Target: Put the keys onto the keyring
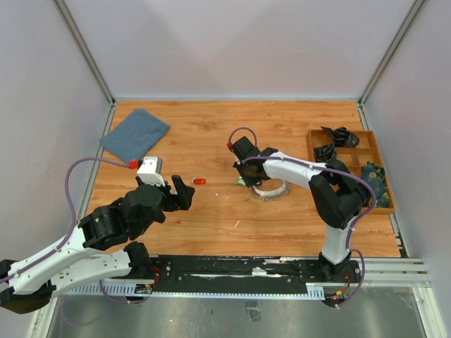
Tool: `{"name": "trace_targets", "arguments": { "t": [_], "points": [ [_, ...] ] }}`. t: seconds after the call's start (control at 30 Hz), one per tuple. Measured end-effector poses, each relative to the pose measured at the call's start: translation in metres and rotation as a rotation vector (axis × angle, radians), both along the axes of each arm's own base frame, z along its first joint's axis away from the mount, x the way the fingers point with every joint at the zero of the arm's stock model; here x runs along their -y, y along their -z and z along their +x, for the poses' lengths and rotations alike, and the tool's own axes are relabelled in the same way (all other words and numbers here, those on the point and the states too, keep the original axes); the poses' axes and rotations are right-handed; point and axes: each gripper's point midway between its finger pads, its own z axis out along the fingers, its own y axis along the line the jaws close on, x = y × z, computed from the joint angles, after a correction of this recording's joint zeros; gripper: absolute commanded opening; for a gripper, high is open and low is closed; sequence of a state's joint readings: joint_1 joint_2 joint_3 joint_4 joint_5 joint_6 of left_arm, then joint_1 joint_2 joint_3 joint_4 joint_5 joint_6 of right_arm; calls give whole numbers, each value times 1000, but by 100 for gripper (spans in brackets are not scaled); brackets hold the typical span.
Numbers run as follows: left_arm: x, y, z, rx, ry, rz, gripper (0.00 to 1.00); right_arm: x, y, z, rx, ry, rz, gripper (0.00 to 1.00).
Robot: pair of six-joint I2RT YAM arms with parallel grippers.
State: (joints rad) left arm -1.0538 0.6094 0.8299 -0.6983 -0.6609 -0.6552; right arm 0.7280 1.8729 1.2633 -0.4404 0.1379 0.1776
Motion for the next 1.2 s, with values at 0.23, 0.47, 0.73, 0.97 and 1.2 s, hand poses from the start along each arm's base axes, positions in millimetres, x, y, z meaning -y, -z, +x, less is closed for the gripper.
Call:
{"name": "trace_targets", "arguments": {
  "t": [0.23,0.47,0.73,0.97,1.2],
  "points": [
    [5,3,-2,-1,34,9,87,-6,-36,-2,50,-38,80,1],
    [24,11,-4,-8,123,15,86,-7,-63,-5,99,-48,133,14],
    [32,13,-5,-18,156,15,86,-3,-31,-17,-13,-202,36,23],
    [33,13,-6,-19,159,14,86,-2,-10,-17,-82,-307,-47,31],
    [33,13,-6,-19,159,14,86,-4,-15,-11,-68,-344,-60,36]
  ]
}}
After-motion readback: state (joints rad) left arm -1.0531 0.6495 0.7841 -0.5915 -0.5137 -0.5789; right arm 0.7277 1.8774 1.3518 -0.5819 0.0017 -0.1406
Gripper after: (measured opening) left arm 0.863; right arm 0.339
